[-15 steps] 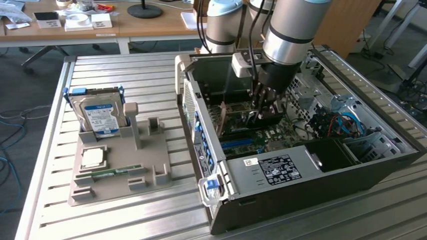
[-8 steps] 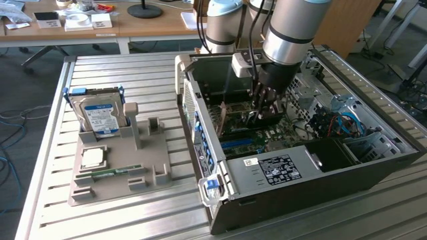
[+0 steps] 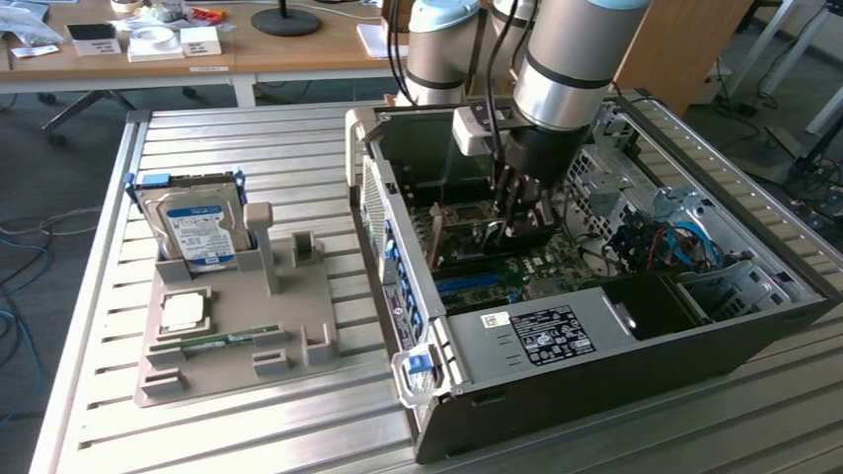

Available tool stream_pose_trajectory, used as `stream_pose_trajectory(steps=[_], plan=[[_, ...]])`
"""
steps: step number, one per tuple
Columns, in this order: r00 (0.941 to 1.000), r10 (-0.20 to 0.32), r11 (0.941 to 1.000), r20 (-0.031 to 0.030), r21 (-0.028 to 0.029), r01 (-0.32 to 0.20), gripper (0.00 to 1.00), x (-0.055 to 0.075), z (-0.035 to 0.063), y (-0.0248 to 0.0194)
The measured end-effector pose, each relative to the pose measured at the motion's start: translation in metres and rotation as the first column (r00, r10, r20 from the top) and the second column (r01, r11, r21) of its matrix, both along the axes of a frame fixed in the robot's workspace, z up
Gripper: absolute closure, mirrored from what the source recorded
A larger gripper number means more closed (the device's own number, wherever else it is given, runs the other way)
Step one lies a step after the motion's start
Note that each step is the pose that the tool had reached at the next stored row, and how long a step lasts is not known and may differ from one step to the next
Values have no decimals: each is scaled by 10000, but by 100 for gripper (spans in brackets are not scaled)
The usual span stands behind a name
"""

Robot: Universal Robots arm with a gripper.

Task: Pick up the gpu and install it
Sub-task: 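Insert the gpu into the slot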

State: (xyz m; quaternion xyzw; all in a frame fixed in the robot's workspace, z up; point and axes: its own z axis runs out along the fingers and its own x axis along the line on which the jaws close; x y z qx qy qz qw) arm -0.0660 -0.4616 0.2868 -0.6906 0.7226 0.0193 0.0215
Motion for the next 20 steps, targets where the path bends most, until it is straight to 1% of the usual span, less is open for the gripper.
stream_pose_trajectory(steps=[6,12,17,20], plan=[[10000,3,10000,0,0,-3,73,-13,-59,-7],[10000,4,10000,1,0,-4,73,-77,-65,-9],[10000,5,10000,0,0,-5,73,-95,-65,-45],[10000,5,10000,2,3,-5,73,-115,-70,-46]])
